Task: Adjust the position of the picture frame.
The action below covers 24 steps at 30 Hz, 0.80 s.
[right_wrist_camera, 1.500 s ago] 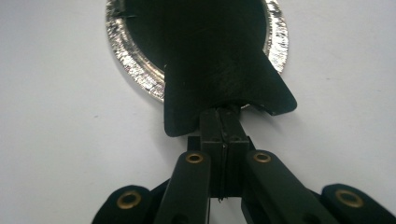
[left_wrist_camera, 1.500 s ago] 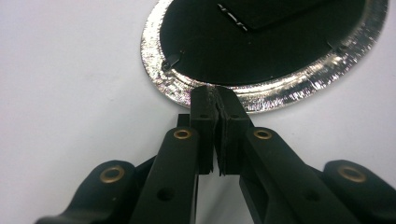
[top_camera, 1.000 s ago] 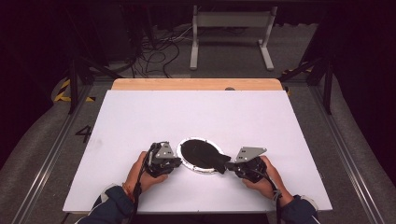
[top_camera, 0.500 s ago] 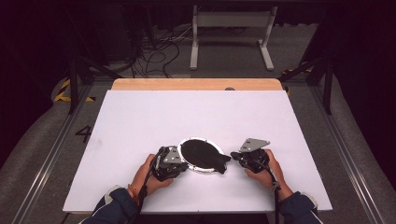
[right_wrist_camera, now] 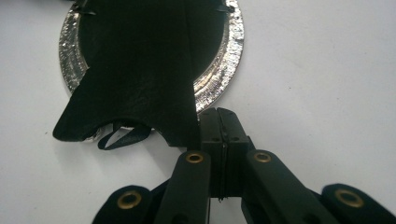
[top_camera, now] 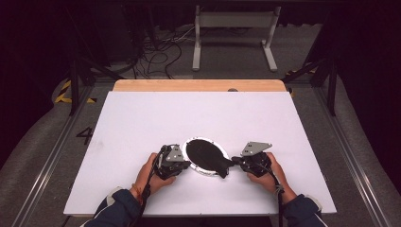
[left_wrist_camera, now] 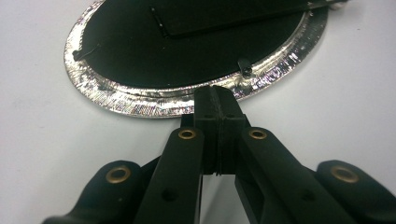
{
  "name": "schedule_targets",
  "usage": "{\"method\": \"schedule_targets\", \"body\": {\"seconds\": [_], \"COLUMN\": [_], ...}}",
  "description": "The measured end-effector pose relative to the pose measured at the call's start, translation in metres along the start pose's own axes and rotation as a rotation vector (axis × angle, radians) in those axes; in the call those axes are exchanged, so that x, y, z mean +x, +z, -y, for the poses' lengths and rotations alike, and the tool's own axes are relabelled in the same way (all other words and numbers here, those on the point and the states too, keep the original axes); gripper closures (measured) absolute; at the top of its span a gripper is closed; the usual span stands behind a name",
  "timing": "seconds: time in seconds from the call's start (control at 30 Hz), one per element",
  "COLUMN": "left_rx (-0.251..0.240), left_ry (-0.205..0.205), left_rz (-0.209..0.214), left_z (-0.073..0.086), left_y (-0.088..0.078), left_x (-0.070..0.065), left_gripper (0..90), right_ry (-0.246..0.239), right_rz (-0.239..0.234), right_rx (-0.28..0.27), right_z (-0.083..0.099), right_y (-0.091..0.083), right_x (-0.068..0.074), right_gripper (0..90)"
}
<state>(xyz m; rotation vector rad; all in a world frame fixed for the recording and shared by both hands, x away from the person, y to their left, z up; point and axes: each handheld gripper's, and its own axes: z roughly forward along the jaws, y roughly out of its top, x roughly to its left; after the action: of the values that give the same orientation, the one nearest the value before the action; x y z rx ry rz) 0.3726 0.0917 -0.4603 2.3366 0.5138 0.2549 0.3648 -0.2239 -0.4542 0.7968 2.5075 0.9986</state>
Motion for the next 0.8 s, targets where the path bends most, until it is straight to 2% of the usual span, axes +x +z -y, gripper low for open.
{"method": "schedule_targets", "body": {"seconds": [0.17, 0.27, 0.33, 0.47, 0.7, 0.8], "left_rx": [-0.001, -0.002, -0.010, 0.003, -0.007, -0.016], "left_ry": [0.005, 0.007, -0.011, 0.014, -0.011, -0.014], "left_rz": [-0.018, -0.012, -0.004, -0.016, -0.039, -0.048], "left_z": [-0.001, -0.001, -0.002, -0.006, -0.010, -0.012], "left_y": [0.001, 0.002, 0.003, 0.005, 0.011, 0.014], "left_x": [0.003, 0.007, 0.011, 0.016, 0.024, 0.028], "left_gripper": [89.9, 89.9, 89.9, 89.9, 89.9, 89.8], "right_ry": [0.002, 0.004, 0.006, 0.003, 0.002, -0.014], "right_rz": [-0.016, -0.022, -0.027, -0.030, -0.043, -0.041], "right_rx": [0.002, 0.003, 0.001, 0.002, 0.006, 0.010], "right_z": [0.002, 0.002, 0.002, 0.003, 0.002, 0.000], "right_y": [-0.003, -0.003, -0.003, -0.004, -0.004, -0.003], "right_x": [0.005, 0.006, 0.007, 0.009, 0.014, 0.019], "right_gripper": [90.0, 90.0, 90.0, 90.0, 90.0, 90.0]}}
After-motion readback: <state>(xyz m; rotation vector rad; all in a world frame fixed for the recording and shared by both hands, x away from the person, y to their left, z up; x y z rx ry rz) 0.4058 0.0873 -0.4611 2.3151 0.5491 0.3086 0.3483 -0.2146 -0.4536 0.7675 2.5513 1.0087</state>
